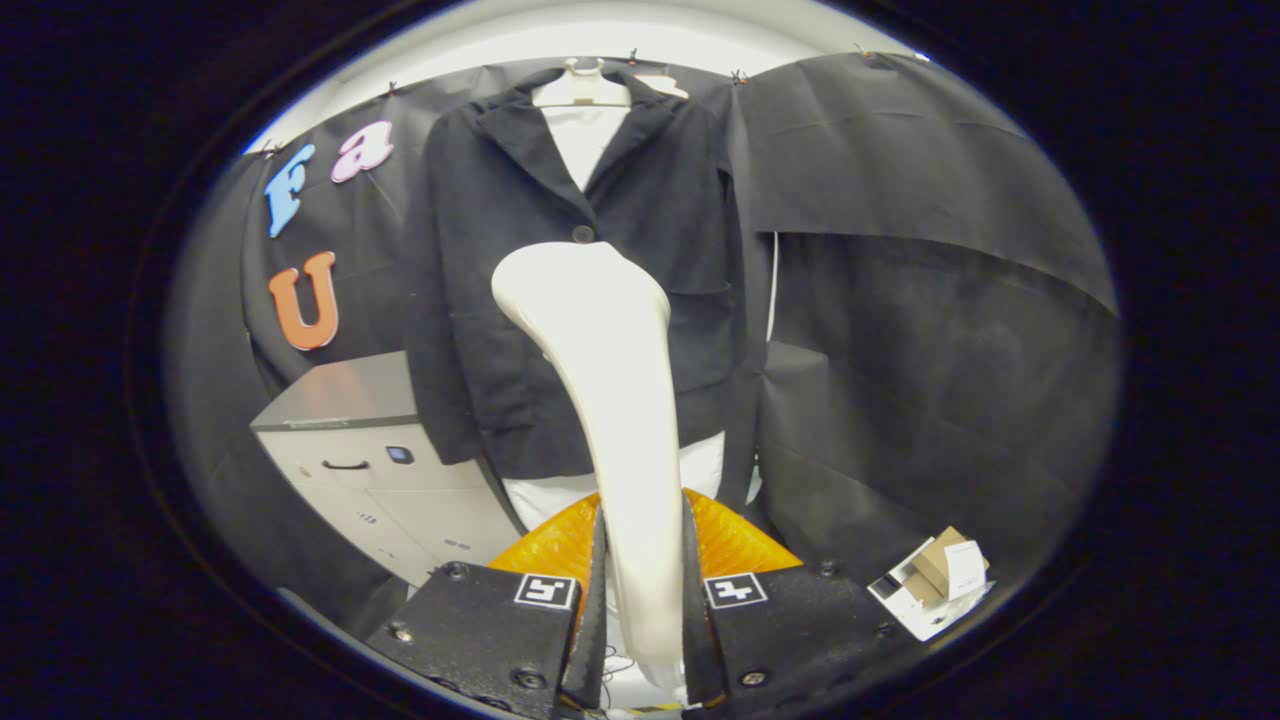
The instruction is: Iron the clothes twice with a garment steamer, once on the left side and once on the right side.
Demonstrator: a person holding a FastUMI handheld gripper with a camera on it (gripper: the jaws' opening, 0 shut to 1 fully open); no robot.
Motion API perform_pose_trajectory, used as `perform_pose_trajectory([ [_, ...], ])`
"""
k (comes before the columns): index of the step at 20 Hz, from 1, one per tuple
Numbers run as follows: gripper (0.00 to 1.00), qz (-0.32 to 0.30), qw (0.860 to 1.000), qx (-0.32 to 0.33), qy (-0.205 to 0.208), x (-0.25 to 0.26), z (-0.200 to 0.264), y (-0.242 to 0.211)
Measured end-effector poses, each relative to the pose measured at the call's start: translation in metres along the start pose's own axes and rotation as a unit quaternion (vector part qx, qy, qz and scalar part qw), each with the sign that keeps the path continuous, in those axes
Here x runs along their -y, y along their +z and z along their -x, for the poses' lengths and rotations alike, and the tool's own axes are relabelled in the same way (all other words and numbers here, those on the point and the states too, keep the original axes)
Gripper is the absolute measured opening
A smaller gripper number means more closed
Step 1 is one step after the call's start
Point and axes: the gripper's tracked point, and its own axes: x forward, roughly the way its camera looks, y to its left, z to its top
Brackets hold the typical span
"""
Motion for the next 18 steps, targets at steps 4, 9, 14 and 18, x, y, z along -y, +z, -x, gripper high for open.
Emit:
perform_pose_trajectory([
  [4,0.34,0.013,0.999,0.011,0.027,-0.022,0.037,0.002],
  [9,0.34,0.029,0.998,0.026,0.051,-0.039,0.074,0.000],
  [14,0.34,0.046,0.996,0.045,0.067,-0.054,0.102,-0.007],
  [18,0.34,0.050,0.994,0.059,0.077,-0.061,0.118,-0.013],
])
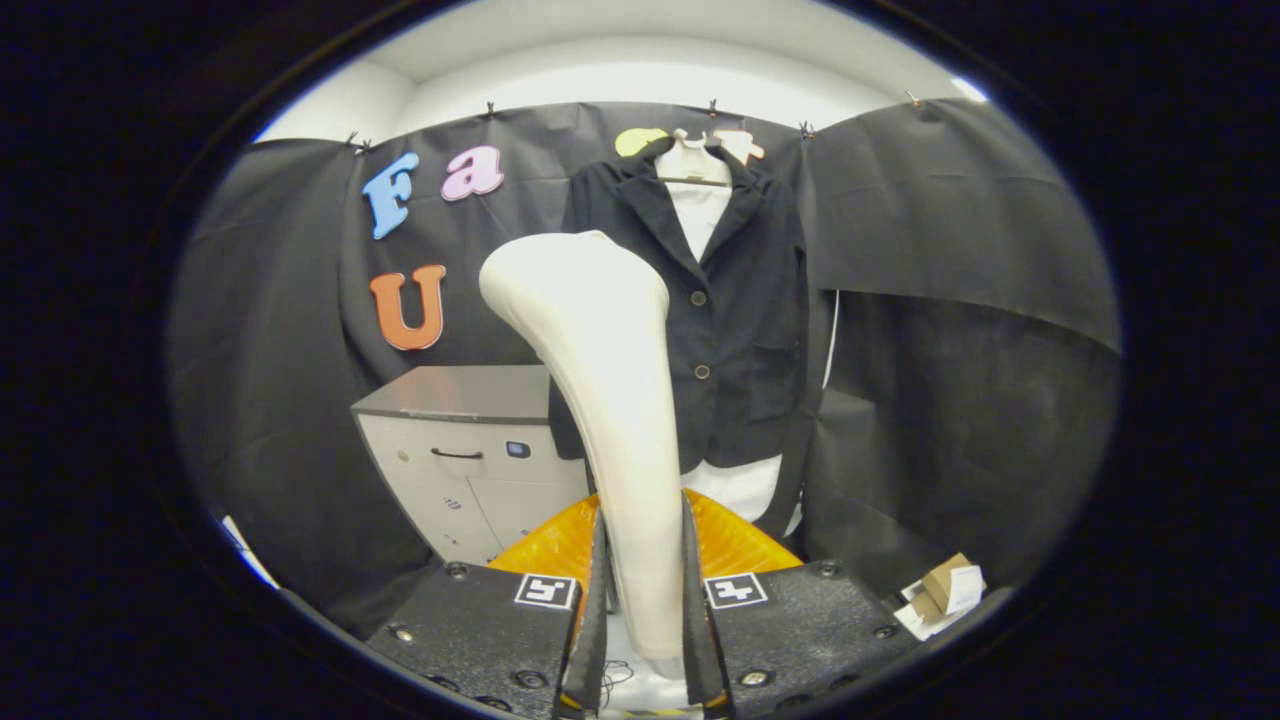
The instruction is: Iron the clothes twice with a garment steamer, once on the left side and once on the right side.
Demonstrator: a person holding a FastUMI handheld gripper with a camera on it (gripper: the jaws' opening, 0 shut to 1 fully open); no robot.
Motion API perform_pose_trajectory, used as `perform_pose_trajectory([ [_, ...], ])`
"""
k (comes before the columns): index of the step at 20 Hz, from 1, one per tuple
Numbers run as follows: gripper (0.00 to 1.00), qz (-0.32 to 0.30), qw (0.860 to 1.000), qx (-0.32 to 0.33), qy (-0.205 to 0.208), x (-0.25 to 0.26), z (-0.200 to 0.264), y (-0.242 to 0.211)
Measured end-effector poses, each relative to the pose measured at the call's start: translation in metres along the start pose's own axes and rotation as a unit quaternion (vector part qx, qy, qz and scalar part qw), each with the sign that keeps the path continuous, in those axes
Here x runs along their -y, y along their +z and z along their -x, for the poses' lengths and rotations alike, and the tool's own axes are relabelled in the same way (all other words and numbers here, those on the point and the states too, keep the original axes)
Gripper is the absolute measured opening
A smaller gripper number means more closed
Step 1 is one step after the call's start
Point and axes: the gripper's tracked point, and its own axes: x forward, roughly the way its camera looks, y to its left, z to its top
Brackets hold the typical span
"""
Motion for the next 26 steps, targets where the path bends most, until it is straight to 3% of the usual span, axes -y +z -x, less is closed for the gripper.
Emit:
perform_pose_trajectory([
  [7,0.34,-0.008,1.000,-0.008,0.005,-0.015,0.001,-0.018],
  [26,0.33,-0.017,1.000,-0.012,0.006,-0.009,-0.020,-0.010],
])
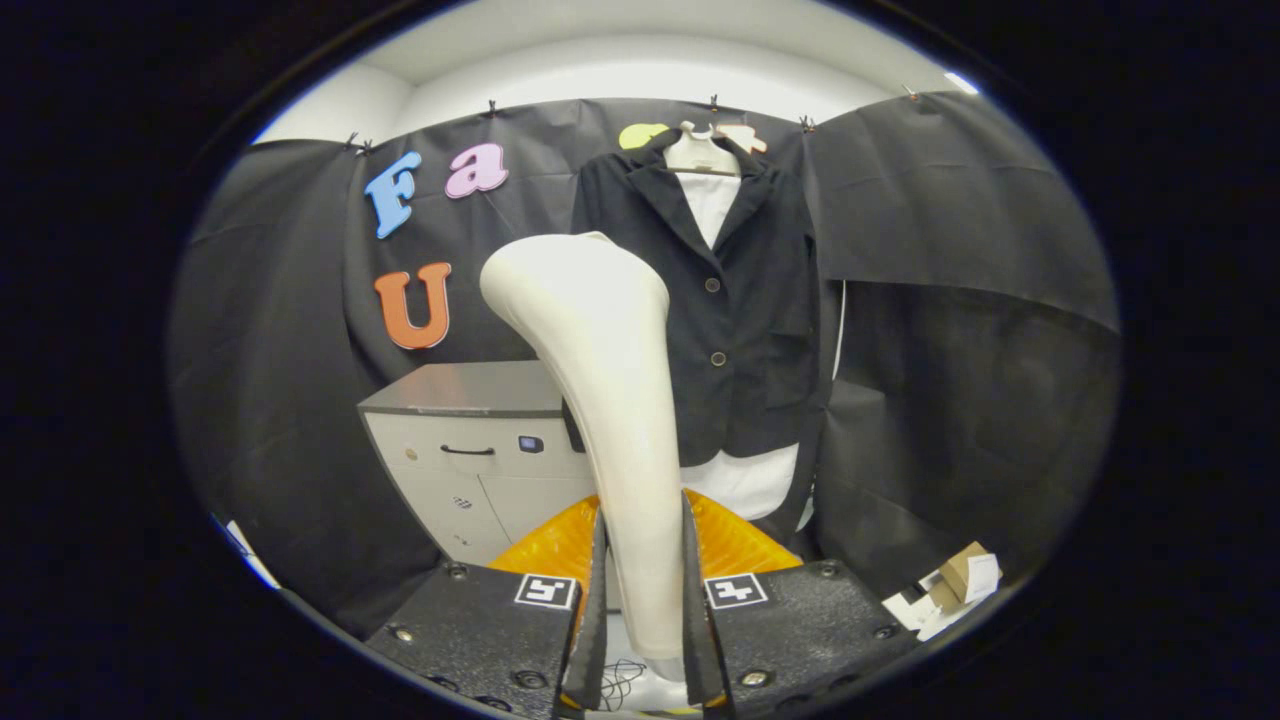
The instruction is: Iron the clothes twice with a garment steamer, once on the left side and once on the right side.
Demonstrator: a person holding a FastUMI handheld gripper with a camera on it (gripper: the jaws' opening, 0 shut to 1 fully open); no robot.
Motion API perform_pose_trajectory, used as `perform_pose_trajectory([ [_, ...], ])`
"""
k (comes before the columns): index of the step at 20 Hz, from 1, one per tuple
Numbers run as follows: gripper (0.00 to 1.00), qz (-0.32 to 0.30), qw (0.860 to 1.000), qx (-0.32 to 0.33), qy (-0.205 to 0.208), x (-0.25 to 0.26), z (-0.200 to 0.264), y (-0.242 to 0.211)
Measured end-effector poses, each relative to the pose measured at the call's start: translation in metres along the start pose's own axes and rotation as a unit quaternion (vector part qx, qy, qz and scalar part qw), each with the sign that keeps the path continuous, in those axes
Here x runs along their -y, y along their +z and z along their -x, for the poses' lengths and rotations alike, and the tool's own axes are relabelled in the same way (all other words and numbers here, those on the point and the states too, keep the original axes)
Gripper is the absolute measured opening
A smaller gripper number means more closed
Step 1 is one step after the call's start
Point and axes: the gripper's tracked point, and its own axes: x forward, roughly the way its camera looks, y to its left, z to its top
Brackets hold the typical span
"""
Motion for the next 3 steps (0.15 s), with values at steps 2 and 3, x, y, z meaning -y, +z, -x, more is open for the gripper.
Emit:
perform_pose_trajectory([
  [2,0.34,0.002,1.000,0.000,0.000,-0.0004,-0.0002,0.0002],
  [3,0.33,0.002,1.000,-0.002,0.002,-0.0009,0.0002,-0.0008],
])
